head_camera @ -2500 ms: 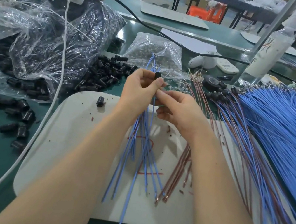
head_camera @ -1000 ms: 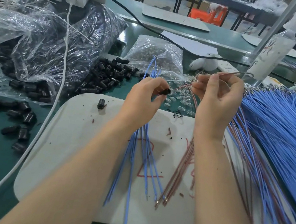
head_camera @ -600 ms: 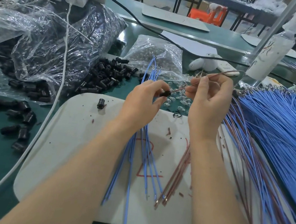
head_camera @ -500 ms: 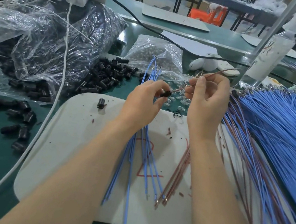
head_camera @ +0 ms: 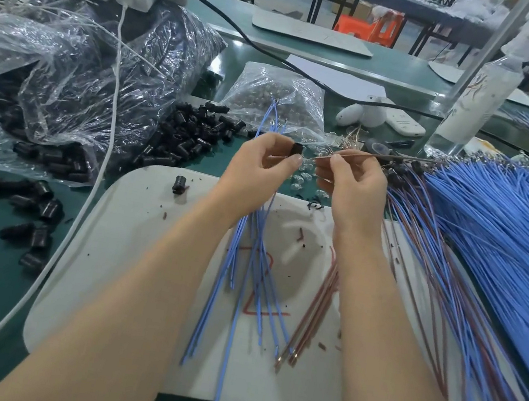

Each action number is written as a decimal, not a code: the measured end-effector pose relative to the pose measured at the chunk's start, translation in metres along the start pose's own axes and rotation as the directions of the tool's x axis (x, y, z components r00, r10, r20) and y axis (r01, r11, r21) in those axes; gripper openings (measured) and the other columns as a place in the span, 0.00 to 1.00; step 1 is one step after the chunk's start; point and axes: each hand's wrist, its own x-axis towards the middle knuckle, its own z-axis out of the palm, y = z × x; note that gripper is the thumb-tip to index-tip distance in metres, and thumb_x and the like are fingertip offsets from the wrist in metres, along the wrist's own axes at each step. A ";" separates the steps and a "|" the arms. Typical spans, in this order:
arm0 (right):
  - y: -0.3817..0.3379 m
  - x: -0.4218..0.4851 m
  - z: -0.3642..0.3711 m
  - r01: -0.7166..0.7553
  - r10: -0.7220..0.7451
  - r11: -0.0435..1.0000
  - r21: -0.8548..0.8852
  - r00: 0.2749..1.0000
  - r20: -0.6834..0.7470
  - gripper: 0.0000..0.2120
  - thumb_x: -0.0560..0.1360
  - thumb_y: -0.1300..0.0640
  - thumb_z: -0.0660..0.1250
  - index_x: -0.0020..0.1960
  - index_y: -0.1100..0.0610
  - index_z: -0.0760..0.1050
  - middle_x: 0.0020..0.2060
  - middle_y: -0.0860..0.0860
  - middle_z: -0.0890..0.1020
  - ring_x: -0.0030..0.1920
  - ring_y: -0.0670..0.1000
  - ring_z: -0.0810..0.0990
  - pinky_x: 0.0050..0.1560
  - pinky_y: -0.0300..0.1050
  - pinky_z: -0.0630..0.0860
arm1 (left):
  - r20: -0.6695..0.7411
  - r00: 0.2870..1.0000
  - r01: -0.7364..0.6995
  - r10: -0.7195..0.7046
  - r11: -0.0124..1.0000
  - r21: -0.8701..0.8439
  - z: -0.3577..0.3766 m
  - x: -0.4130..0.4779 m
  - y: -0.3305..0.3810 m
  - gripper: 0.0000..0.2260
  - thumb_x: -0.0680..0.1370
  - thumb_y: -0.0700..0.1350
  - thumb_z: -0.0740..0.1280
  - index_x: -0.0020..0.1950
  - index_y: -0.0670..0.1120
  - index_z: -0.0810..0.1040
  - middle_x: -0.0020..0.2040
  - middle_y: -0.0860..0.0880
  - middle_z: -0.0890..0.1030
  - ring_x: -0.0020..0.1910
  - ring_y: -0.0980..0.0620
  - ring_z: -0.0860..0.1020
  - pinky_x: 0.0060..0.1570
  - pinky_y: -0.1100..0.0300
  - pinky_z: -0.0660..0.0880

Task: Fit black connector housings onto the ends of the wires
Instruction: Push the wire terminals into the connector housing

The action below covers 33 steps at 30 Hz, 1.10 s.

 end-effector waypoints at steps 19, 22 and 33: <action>-0.004 0.001 -0.002 -0.178 0.171 0.979 0.098 0.982 0.080 0.12 0.74 0.66 0.62 0.35 0.55 0.74 0.24 0.46 0.77 0.27 0.45 0.73 0.29 0.35 0.69 | 0.228 0.969 0.114 -0.092 0.990 -0.085 -0.004 -0.005 0.003 0.05 0.76 0.44 0.68 0.51 0.48 0.79 0.48 0.51 0.82 0.46 0.60 0.79 0.57 0.62 0.74; -0.004 0.001 -0.002 -0.187 0.179 0.978 0.094 0.980 0.089 0.09 0.75 0.65 0.63 0.38 0.55 0.74 0.27 0.47 0.78 0.29 0.44 0.75 0.30 0.35 0.71 | 0.250 0.964 0.109 -0.089 0.992 -0.065 -0.005 -0.004 0.001 0.04 0.76 0.44 0.69 0.50 0.49 0.80 0.46 0.54 0.83 0.44 0.62 0.79 0.54 0.66 0.74; -0.006 0.000 -0.002 -0.204 0.138 0.928 0.311 0.965 0.222 0.10 0.81 0.66 0.57 0.43 0.58 0.72 0.29 0.47 0.81 0.32 0.43 0.80 0.36 0.35 0.77 | 0.338 0.927 0.264 -0.165 0.926 -0.271 -0.008 -0.001 -0.002 0.03 0.77 0.41 0.67 0.49 0.46 0.79 0.49 0.47 0.81 0.51 0.51 0.77 0.63 0.54 0.72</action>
